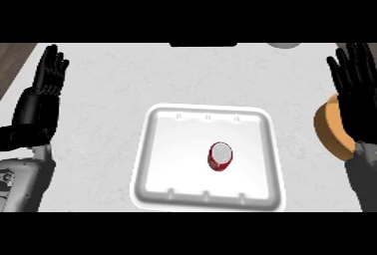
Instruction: Pick the can from the tray and place it in the pot
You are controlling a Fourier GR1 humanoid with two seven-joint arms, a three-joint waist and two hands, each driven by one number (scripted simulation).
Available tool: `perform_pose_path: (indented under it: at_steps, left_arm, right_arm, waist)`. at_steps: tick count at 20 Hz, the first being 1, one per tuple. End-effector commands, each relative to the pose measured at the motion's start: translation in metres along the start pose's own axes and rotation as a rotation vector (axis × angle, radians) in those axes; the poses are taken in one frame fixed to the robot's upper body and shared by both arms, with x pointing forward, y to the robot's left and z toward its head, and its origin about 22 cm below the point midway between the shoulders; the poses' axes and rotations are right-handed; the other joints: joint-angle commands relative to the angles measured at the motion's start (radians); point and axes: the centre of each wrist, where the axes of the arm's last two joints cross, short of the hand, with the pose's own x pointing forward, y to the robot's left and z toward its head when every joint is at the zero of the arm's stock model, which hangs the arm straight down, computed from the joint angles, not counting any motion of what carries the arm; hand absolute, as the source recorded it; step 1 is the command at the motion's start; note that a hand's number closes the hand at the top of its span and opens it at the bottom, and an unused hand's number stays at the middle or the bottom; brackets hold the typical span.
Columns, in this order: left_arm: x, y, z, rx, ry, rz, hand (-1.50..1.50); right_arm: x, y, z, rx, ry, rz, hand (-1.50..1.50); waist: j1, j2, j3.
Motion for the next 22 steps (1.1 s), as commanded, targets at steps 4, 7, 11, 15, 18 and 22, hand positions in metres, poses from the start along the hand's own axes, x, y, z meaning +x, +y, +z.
perform_pose_path:
  at_steps: [4, 7, 11, 15, 18, 22]
  left_arm:
    - [0.002, -0.006, -0.007, 0.012, 0.083, 0.104, 0.0]
    - [-0.011, -0.015, 0.009, 0.013, 0.148, 0.131, 0.0]
    - [-0.005, -0.016, 0.001, 0.029, 0.197, 0.21, 0.0]
    - [0.005, -0.025, -0.001, 0.029, 0.219, 0.232, 0.0]
    - [-0.007, -0.021, 0.014, 0.037, 0.23, 0.217, 0.0]
    - [-0.01, -0.003, 0.012, 0.043, 0.219, 0.216, 0.0]
  right_arm:
    - [0.029, 0.003, -0.034, 0.457, -0.088, -0.066, 1.5]
    - [0.084, -0.016, -0.039, 0.567, -0.173, 0.541, 1.5]
    - [-0.014, -0.04, -0.012, 0.627, -0.13, 0.479, -1.5]
    - [-0.021, -0.06, -0.012, 0.731, -0.294, 0.444, -1.5]
    - [-0.013, -0.054, -0.019, 0.809, -0.304, 0.564, -1.5]
    - [-0.011, -0.035, -0.009, 0.914, -0.241, 0.753, -1.5]
  waist:
    - [0.033, 0.013, -0.012]
    - [0.025, 0.003, -0.043]
    - [0.041, 0.02, -0.01]
    - [0.017, 0.008, -0.012]
    - [0.01, 0.004, -0.014]
    - [0.004, 0.001, -0.016]
